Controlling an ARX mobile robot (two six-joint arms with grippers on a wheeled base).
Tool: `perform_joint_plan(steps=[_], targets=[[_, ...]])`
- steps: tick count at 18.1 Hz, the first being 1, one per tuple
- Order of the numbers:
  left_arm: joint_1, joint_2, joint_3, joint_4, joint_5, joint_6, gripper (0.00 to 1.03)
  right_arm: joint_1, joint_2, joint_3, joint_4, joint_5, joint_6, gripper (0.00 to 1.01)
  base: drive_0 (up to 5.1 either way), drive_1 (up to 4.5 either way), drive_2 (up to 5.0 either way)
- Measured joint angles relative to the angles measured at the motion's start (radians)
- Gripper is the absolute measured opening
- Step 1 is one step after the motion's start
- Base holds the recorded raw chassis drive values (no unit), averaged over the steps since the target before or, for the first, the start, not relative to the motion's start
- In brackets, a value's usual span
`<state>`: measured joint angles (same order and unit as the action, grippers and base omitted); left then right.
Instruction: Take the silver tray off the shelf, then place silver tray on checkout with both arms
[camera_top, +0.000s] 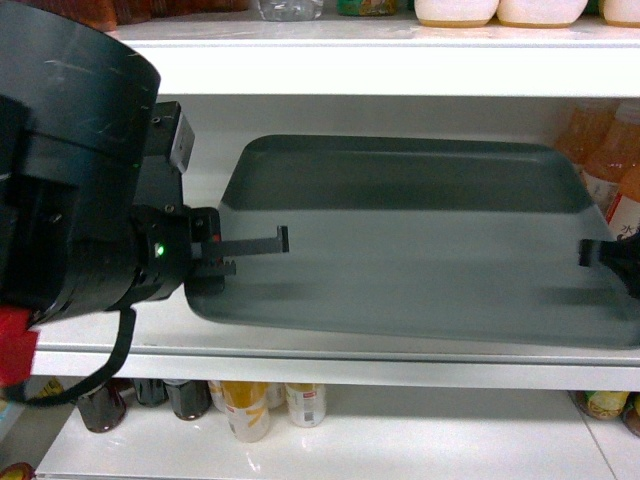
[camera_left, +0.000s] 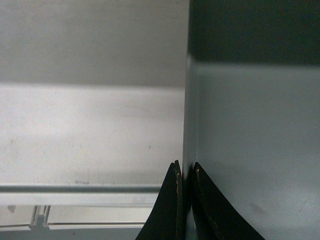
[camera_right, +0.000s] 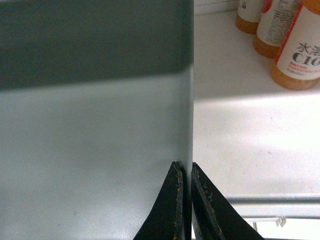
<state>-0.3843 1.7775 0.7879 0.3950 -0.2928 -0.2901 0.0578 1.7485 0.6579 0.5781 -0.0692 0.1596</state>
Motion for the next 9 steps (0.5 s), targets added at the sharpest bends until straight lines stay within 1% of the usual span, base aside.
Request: perform_joint_plan(steps=[1, 2, 3, 9], targets=[[-0.014, -0.052, -0.059, 0.006, -0.014, 0.0, 0.03, -0.005, -0.081, -0.07, -0.002, -0.014, 0.002, 0.03, 0.0, 0.0, 0.0], [-0.032, -0.126, -0.134, 0.012, -0.028, 0.0, 0.03, -0.021, -0.189, -0.171, 0.026, -0.045, 0.006, 0.03, 0.0, 0.0, 0.0], [-0.037, -0.148, -0.147, 0.011, -0.032, 0.002, 0.03, -0.019, -0.235, -0.203, 0.024, -0.049, 0.008, 0.03, 0.0, 0.0, 0.0], [-0.037, -0.146, -0.146, 0.021, -0.034, 0.003, 0.03, -0.019, -0.237, -0.202, 0.03, -0.05, 0.01, 0.03, 0.0, 0.0, 0.0]])
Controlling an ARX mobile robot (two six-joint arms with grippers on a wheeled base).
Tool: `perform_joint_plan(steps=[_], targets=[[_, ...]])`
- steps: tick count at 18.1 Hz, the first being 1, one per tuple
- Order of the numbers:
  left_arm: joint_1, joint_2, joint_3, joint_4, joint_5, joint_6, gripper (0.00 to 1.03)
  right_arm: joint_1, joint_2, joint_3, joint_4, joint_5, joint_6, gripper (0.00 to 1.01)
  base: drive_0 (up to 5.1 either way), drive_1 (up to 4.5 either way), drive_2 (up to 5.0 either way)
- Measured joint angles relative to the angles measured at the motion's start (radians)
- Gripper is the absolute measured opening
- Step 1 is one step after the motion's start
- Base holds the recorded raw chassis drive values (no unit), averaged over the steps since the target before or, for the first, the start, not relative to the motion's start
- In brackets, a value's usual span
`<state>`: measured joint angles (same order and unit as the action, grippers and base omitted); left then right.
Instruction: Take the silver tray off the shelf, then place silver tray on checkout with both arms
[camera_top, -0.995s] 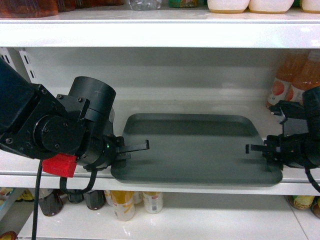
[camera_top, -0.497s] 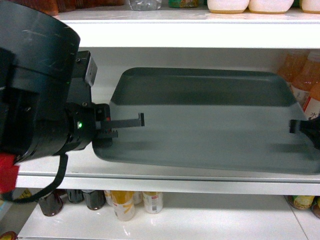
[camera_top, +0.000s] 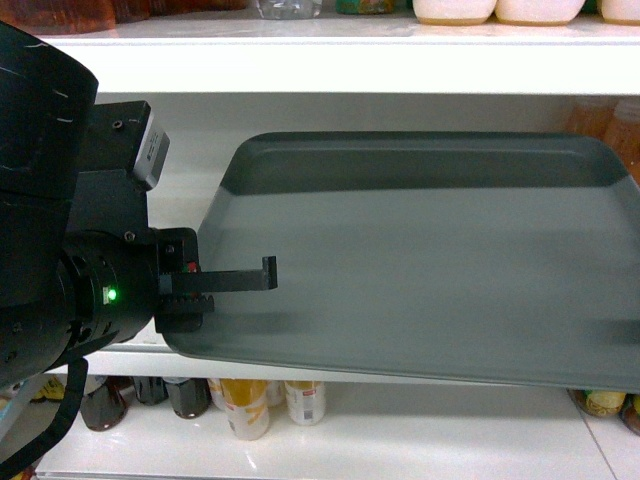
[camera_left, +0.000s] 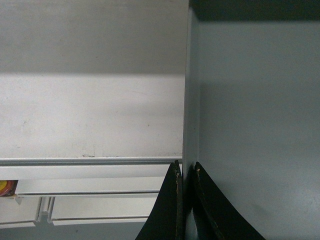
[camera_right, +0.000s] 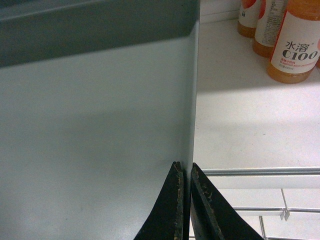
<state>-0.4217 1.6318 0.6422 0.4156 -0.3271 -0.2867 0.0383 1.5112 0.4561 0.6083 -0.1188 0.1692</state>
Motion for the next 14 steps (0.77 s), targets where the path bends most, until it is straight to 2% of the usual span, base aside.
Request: perform_joint_plan(steps=[1, 14], targets=[[0.0, 0.002, 0.0, 0.0, 0.0, 0.0, 0.03, 0.0, 0.002, 0.001, 0.0, 0.0, 0.0, 0.03, 0.0, 0.0, 0.0], [0.0, 0.002, 0.001, -0.002, -0.006, 0.003, 0.03, 0.0, 0.005, 0.002, 0.0, -0.002, 0.006, 0.03, 0.1, -4.26, 4.4]])
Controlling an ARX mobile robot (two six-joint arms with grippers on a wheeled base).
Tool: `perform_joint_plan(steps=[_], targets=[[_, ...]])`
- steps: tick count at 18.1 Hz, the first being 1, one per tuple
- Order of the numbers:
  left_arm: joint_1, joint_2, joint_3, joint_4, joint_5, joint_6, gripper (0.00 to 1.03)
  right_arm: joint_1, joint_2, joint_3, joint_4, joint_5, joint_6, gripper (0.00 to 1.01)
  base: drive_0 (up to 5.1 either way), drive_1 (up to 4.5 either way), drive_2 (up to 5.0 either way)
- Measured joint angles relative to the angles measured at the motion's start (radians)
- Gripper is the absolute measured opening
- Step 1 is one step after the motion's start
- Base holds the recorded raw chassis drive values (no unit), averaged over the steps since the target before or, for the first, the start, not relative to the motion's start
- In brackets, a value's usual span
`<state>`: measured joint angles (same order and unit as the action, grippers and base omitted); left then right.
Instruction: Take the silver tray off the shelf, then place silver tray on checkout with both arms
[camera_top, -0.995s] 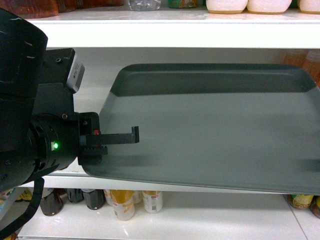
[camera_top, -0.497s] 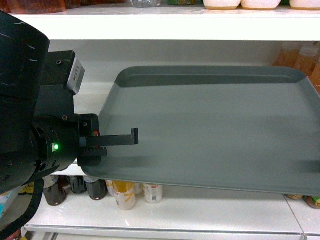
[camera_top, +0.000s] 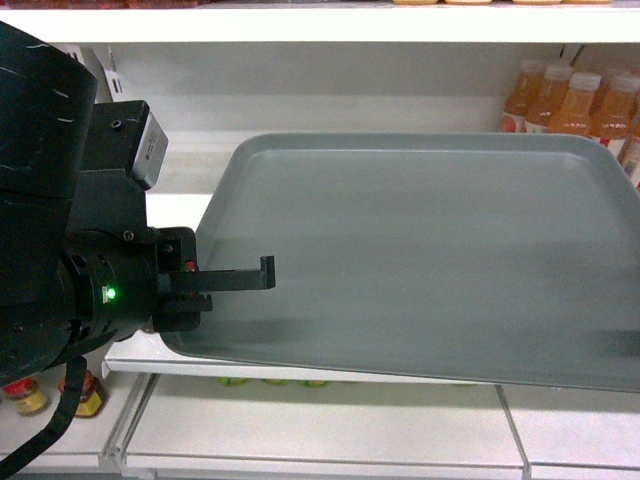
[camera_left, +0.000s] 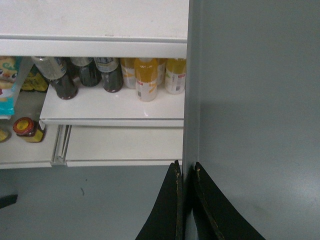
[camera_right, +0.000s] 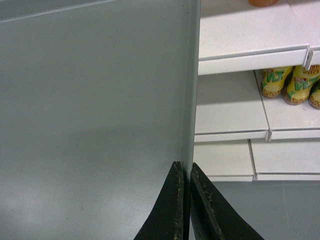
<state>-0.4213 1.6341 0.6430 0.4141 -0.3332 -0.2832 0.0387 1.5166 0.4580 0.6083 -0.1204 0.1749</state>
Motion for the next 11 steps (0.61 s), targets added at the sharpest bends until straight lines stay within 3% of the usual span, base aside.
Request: perform_joint_plan(steps=[11], targets=[[0.003, 0.0, 0.0, -0.004, 0.0, 0.002, 0.03, 0.0, 0.0, 0.0, -0.002, -0.001, 0.0, 0.03, 0.1, -4.23, 4.4]])
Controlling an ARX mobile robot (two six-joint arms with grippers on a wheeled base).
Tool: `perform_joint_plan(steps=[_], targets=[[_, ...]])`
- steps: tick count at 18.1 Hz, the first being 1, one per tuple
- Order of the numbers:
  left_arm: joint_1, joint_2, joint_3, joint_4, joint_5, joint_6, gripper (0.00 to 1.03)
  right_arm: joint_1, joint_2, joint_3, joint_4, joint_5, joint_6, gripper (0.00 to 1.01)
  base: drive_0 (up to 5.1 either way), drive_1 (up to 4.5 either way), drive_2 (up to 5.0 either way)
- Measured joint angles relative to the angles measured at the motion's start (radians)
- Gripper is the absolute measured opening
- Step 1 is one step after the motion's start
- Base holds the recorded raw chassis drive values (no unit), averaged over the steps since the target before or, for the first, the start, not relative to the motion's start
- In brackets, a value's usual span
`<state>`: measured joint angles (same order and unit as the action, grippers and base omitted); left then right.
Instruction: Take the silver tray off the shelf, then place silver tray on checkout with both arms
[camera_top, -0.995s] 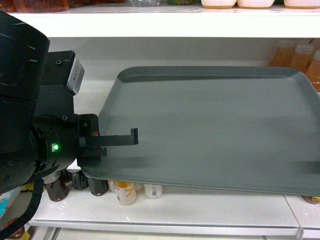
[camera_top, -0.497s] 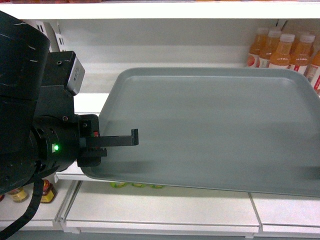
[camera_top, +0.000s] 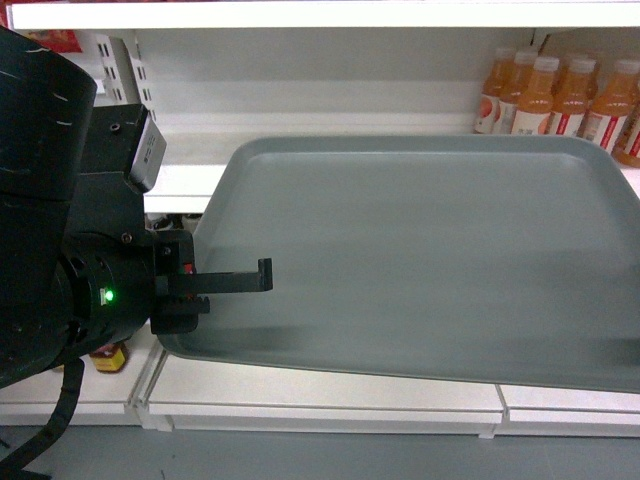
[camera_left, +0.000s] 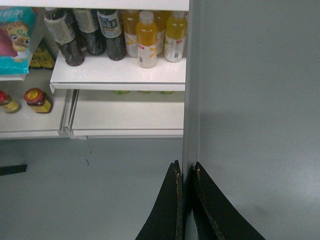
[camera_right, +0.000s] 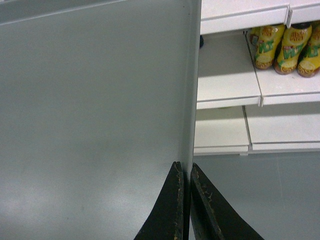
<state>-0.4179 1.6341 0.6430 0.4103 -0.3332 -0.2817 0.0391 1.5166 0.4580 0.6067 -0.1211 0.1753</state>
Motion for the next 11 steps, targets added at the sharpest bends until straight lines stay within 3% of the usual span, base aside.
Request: perform_joint_plan(steps=[11], targets=[[-0.003, 0.0, 0.0, 0.001, -0.006, 0.001, 0.03, 0.0, 0.0, 0.0, 0.001, 0.0, 0.0, 0.03, 0.1, -4.26, 4.4]])
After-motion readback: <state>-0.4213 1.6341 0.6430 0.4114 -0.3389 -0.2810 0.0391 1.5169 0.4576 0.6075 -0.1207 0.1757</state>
